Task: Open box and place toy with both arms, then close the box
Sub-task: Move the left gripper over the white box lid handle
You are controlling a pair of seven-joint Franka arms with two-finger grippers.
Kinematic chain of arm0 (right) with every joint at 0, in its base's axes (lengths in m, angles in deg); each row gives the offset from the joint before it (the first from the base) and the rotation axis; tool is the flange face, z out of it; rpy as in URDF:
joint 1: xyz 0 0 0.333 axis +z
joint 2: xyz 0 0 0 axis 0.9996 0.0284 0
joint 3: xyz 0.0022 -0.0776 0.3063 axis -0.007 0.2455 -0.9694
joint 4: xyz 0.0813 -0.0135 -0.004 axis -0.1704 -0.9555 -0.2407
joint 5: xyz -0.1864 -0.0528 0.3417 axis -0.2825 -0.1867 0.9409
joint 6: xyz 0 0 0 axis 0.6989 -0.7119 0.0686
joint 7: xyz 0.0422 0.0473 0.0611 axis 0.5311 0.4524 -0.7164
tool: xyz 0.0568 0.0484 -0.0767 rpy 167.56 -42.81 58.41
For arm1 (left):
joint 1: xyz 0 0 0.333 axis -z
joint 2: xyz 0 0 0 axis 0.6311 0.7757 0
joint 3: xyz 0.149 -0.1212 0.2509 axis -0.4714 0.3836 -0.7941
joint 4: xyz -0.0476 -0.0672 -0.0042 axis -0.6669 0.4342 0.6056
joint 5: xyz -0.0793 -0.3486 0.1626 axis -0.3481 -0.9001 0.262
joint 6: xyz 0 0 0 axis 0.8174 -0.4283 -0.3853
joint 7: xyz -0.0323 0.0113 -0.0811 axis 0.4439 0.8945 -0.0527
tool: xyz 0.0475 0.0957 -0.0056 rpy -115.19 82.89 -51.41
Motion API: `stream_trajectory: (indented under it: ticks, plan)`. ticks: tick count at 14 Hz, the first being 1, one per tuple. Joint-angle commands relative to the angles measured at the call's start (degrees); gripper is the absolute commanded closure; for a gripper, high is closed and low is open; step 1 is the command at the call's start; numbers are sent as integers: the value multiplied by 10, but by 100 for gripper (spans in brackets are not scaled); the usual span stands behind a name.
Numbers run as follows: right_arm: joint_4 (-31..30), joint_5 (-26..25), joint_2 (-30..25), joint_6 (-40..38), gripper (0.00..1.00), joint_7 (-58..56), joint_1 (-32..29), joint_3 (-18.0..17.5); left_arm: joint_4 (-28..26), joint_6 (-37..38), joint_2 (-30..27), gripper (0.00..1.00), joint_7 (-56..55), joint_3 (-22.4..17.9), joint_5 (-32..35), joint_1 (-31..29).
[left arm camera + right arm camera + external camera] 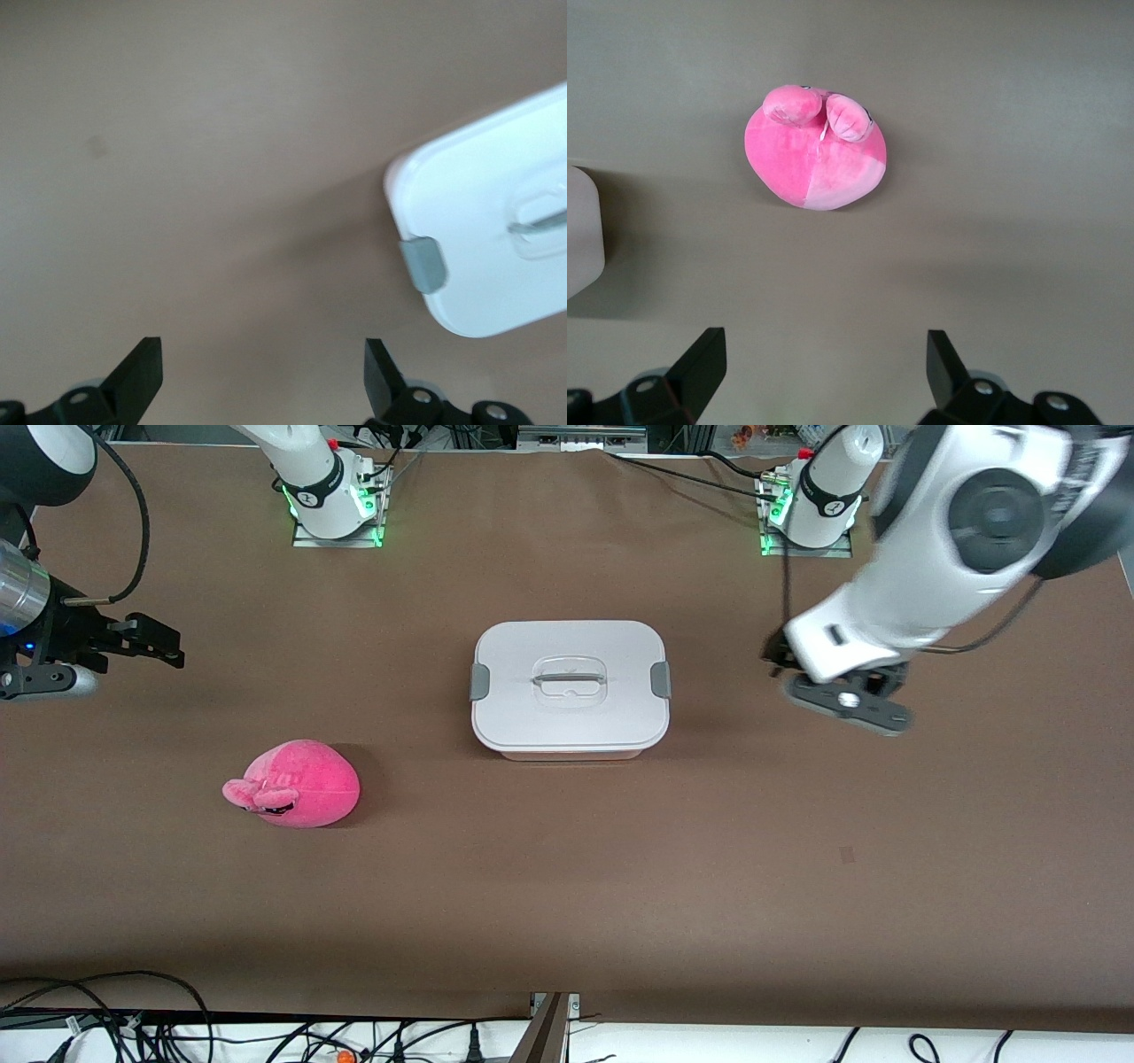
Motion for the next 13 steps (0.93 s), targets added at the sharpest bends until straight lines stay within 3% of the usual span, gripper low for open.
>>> stream_trajectory:
  ticks: [1, 8, 11, 13]
  plan:
    - [12, -5, 3, -12, 0, -6, -2, 0, 20, -2, 29, 0, 8, 1, -16, 55]
    - [13, -5, 4, -12, 0, -6, -2, 0, 16, -172, 113, 0, 66, 3, -1, 199]
    - [13, -5, 4, -12, 0, -6, -2, 0, 16, -184, 138, 0, 83, 7, 88, 225]
    - [13, -5, 3, -12, 0, -6, -2, 0, 11, -200, 150, 0, 130, 7, 103, 233]
